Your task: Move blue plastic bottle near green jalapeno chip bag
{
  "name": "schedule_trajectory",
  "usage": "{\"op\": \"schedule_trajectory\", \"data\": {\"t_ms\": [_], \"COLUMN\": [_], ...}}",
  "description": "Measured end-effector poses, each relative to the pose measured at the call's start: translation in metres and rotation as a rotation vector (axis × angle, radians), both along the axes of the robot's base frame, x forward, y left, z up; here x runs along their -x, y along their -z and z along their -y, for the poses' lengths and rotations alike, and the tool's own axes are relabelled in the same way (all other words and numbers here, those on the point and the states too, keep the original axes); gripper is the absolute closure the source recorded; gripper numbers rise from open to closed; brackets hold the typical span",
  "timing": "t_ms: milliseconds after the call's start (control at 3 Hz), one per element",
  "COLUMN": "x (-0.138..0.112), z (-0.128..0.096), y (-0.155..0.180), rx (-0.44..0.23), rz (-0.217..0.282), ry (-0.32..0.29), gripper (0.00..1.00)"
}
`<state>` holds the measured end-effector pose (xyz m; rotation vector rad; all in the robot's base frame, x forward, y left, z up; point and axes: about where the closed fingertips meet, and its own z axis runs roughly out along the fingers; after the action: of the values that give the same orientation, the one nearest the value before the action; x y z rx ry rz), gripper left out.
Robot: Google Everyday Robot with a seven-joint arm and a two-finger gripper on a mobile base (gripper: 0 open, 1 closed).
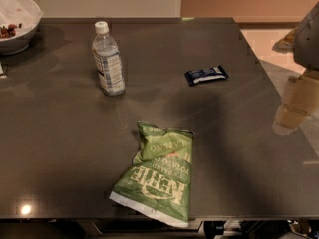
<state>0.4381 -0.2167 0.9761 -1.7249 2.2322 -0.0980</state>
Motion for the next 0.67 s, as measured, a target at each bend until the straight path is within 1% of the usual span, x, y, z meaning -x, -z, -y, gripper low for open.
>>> {"op": "schedule_trajectory", "data": {"t_ms": [333,667], "x": [-0.001,-0.025], "z": [0.0,-0.007], "y": [-0.001,0.001], "rx": [-0.001,-0.042], "rz": [0.003,0.019], "ry": [0.001,0.022], "gripper": [0.0,0.0]}}
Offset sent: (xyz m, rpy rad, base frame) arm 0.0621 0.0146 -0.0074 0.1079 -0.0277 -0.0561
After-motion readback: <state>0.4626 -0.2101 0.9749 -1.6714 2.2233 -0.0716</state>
